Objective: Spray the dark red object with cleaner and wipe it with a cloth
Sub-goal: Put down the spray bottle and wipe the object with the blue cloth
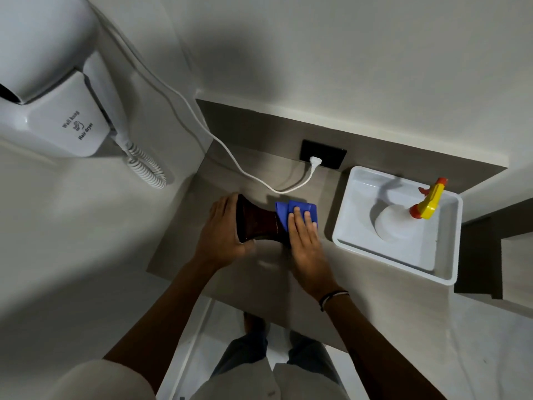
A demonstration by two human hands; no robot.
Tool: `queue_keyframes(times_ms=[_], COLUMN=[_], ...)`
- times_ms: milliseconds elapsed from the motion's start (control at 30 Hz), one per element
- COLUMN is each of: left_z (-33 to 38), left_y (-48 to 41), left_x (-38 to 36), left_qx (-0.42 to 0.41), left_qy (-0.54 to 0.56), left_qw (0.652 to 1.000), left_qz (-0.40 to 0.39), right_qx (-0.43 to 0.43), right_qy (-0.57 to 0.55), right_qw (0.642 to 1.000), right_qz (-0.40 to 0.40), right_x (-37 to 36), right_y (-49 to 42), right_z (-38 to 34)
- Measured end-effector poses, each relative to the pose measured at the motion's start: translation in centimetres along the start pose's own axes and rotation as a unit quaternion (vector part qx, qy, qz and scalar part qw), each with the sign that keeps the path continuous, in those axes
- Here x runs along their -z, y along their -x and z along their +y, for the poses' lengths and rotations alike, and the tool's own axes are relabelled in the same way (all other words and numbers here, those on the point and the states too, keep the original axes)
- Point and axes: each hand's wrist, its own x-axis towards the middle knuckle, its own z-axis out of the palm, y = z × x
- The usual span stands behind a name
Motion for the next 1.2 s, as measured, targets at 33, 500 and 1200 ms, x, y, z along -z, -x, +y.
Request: queue_keyframes(times_ms=[33, 500, 1200], left_z=[0.4, 1.5, 4.3], left_y=[-0.2, -1.9, -5.9], left_x=[0.0, 1.3, 0.4], left_qx=[-0.01, -0.06, -0.237], left_qy=[0.002, -0.039, -0.186], left_qw=[1.0, 0.997, 0.953], left_qz=[0.007, -0.018, -0.043], right_qx=[-0.022, -0.071, -0.222], right_qy=[-0.016, -0.115, -0.269], right_qw=[0.999, 0.989, 0.928], right_qz=[-0.016, -0.055, 0.135], right_x=[0.1, 2.5, 9.1], right_y=[-0.2, 0.0, 0.1], right_z=[-0.2, 0.6, 5.0])
